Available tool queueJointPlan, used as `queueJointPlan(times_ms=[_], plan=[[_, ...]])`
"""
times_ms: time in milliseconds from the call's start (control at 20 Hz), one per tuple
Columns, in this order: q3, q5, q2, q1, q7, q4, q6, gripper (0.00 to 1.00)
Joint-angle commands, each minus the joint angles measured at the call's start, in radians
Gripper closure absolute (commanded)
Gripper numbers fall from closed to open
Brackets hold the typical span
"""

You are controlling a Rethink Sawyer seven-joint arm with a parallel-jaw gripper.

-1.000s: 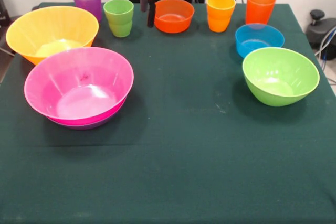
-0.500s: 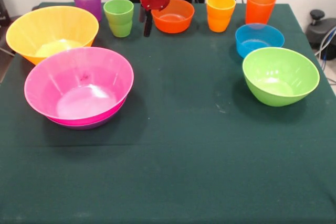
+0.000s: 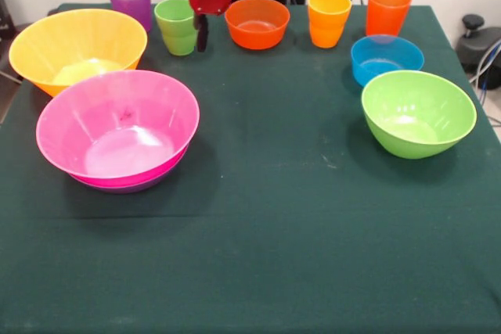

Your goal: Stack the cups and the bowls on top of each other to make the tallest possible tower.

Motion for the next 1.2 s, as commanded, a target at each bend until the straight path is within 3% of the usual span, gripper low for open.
queueJointPlan(times_ms=[50, 800, 1000, 1200], plan=[[0.084, 0.023, 0.020, -0.006, 0.175, 0.040, -0.003, 0.00], [0.112, -0.011, -0.028, -0.023, 0.124, 0.070, -0.010, 0.00], [0.112, -0.048, -0.049, -0.033, 0.081, 0.076, -0.035, 0.00], [0.112, -0.069, -0.089, -0.051, 0.042, 0.100, -0.001, 0.00]])
